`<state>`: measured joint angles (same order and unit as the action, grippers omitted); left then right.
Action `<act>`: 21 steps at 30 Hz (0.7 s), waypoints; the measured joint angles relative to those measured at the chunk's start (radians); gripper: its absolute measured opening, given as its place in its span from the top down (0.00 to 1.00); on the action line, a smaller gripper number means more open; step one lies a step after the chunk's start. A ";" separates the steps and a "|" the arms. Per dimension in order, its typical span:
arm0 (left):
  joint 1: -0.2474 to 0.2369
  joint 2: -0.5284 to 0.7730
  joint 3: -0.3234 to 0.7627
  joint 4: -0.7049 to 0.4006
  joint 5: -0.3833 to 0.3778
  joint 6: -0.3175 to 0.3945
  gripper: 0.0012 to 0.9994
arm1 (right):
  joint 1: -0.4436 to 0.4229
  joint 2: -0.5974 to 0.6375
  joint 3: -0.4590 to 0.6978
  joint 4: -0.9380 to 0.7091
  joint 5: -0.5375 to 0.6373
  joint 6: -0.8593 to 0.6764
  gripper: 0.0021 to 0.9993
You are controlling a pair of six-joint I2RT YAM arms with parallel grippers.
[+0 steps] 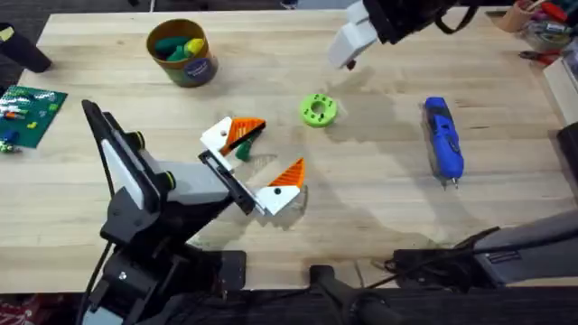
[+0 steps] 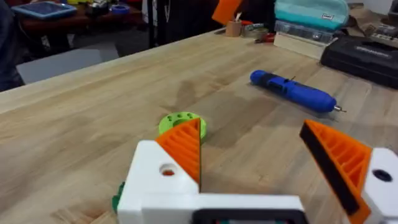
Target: Pick up the gripper from the table and insert it into the empty holder that is missing its gripper. Then pick up a screw, insert it into the mounting hole, and use the screwdriver to tighten it. Finally, clean up the table by picking up the vegetable and placing it into the bucket.
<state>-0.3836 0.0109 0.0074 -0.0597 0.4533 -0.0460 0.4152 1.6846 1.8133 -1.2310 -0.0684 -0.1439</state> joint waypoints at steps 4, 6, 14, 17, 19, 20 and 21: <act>0.000 0.000 0.000 0.000 0.000 0.000 0.01 | 0.004 0.006 0.000 -0.007 0.016 -0.002 0.01; 0.000 0.000 0.000 0.000 0.000 0.000 0.01 | 0.017 0.014 0.000 -0.011 0.025 -0.002 0.01; 0.000 0.000 0.000 0.000 0.000 0.000 0.01 | 0.080 0.046 0.001 -0.014 0.031 -0.002 0.01; 0.000 0.000 0.000 0.000 0.000 0.000 0.01 | 0.079 0.046 0.001 -0.012 0.032 -0.002 0.01; 0.000 0.000 0.000 0.000 0.000 0.000 0.01 | 0.078 0.045 0.001 -0.009 0.036 -0.002 0.01; 0.000 0.000 0.000 0.000 0.000 0.000 0.01 | 0.078 0.046 0.001 -0.004 0.038 -0.002 0.01; 0.000 0.000 0.000 0.000 0.000 0.000 0.01 | 0.078 0.046 0.001 0.002 0.038 -0.002 0.01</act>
<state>-0.3836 0.0109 0.0074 -0.0597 0.4530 -0.0460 0.4934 1.7301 1.8141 -1.2288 -0.0303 -0.1459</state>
